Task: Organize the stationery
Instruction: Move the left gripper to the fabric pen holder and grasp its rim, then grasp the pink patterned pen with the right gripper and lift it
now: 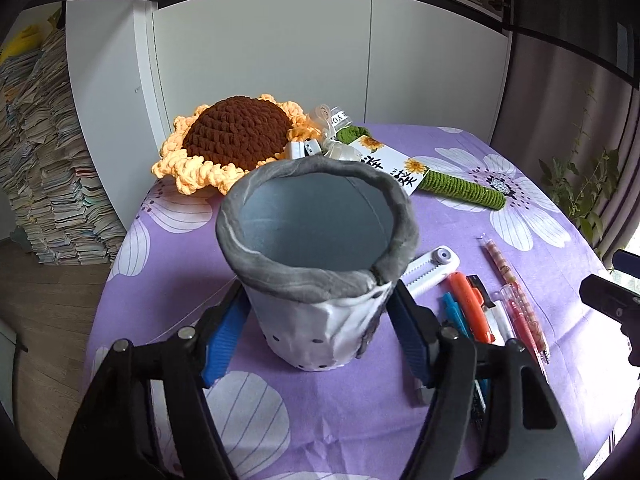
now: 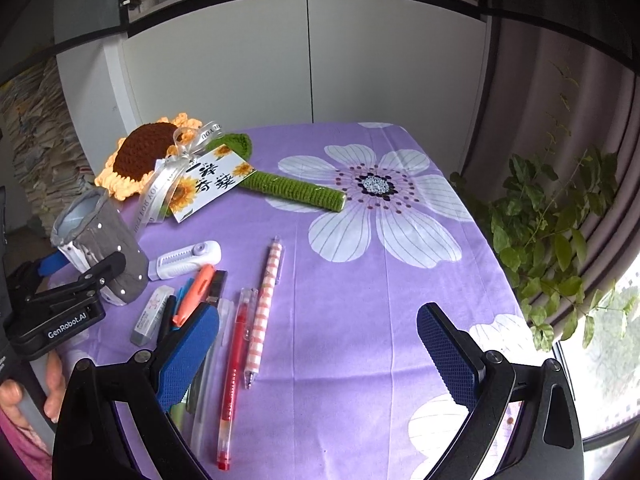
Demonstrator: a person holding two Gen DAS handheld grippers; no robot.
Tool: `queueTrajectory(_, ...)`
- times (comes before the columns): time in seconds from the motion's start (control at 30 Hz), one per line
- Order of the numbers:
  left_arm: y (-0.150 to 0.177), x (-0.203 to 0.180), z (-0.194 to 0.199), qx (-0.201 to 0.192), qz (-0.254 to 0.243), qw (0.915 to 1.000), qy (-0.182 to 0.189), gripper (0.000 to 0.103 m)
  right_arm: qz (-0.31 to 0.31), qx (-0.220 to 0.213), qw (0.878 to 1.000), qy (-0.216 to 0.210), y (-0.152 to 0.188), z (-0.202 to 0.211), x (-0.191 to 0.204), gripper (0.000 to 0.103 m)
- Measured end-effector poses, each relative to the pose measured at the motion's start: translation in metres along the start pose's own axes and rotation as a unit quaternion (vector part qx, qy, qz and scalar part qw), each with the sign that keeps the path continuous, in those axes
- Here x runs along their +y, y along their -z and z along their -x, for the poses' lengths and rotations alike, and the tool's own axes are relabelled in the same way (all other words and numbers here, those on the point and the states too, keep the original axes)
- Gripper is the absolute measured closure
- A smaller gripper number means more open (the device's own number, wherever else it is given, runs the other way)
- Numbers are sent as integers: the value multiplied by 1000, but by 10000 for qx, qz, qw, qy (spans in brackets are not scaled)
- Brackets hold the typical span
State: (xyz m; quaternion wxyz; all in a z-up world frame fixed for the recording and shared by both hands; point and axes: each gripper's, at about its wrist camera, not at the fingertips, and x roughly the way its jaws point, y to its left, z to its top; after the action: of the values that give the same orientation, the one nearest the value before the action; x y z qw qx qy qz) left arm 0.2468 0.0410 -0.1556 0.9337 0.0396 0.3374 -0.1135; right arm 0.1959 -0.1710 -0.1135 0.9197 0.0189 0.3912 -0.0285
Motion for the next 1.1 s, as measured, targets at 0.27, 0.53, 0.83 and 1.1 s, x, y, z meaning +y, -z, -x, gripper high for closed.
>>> queueTrajectory(0.27, 10, -3, 11, -64, -152, 9998, 124, 35, 25, 698, 9974, -153, -21, -33, 5, 55)
queueTrajectory(0.53, 18, -6, 21, -151, -291, 9991, 250, 35, -454, 1266, 9902, -367, -36, -67, -9, 57)
queueTrajectory(0.83, 19, -9, 16, -80, -343, 9990, 275, 34, -369, 1606, 9845, -593, -64, -97, 7, 58)
queueTrajectory(1.1, 20, -10, 16, -81, -366, 9989, 272, 34, -289, 1864, 9807, -520, -64, -117, 19, 58)
